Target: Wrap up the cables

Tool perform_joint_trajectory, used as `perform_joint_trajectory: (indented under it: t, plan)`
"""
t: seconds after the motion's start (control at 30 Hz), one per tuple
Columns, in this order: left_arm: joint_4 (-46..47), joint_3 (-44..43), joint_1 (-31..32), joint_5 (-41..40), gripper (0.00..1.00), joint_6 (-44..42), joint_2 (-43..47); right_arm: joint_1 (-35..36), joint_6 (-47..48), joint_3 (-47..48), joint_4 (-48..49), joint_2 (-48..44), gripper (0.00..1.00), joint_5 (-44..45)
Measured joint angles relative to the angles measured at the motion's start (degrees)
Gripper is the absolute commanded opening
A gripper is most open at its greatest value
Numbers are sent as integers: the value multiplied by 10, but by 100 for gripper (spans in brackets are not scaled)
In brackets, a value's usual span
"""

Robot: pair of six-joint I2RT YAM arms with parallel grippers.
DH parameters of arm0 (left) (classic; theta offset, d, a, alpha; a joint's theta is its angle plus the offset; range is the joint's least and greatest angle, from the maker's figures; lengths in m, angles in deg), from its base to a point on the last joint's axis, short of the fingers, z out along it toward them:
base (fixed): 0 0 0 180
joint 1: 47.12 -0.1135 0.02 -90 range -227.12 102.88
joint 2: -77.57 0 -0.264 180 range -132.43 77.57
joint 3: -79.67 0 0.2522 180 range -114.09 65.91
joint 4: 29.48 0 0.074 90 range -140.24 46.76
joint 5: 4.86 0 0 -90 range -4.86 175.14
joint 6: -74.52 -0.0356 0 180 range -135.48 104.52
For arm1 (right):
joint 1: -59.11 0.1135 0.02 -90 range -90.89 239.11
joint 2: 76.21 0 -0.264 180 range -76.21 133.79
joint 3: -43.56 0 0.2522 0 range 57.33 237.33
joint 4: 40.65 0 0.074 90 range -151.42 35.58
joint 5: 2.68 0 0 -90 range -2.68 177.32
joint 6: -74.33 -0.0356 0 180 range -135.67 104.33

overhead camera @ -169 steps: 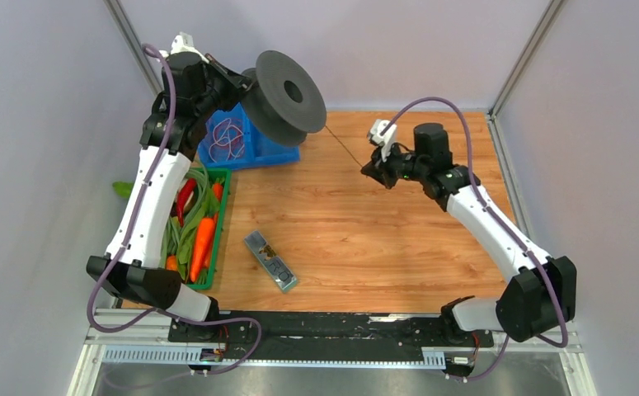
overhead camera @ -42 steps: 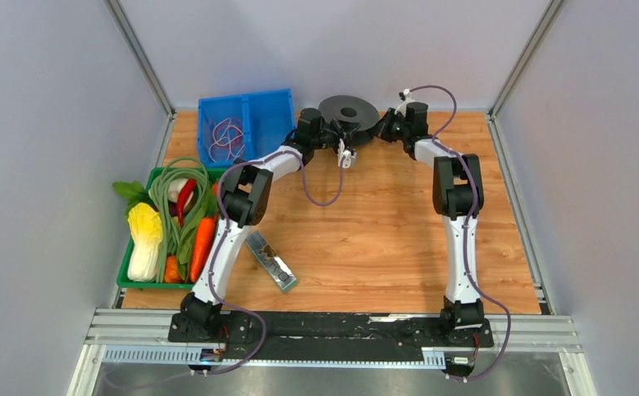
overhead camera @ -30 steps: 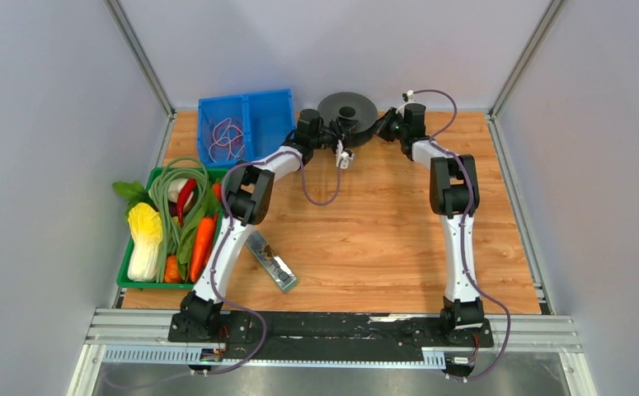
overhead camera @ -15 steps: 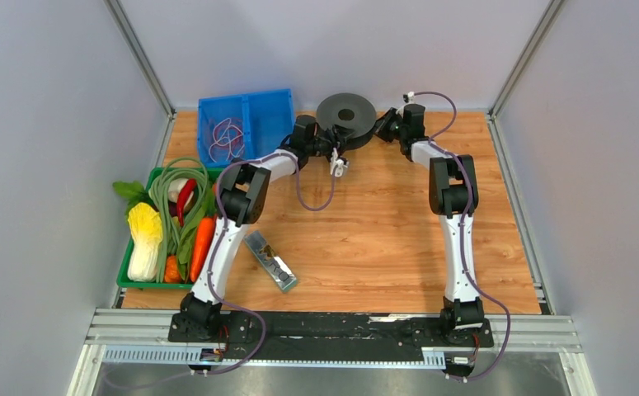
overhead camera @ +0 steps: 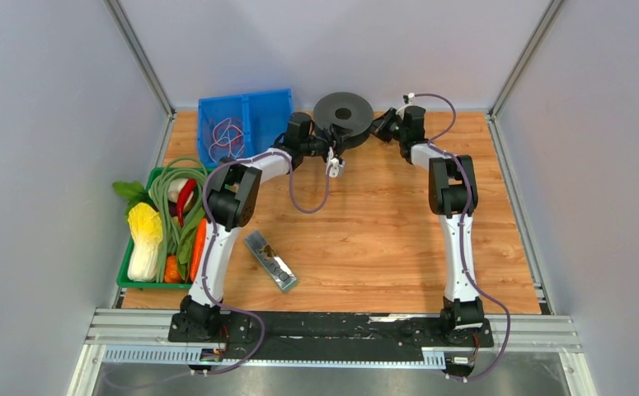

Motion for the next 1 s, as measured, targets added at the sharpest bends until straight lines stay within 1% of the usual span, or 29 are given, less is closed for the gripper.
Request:
perform_joint_trajectory:
  t: [0.4, 0.8, 0.87, 1.0]
  plan:
    - [4, 23, 0, 0, 54, -5, 9, 0, -32, -50, 74, 0, 0, -70]
    - [-6, 42, 0, -5, 54, -18, 10, 7, -35, -82, 99, -2, 2, -99]
    - [-7, 43, 0, -5, 54, -20, 11, 7, -34, -86, 104, -2, 4, -99]
    - [-9, 49, 0, -9, 54, -24, 15, 7, -34, -91, 106, -5, 12, -98]
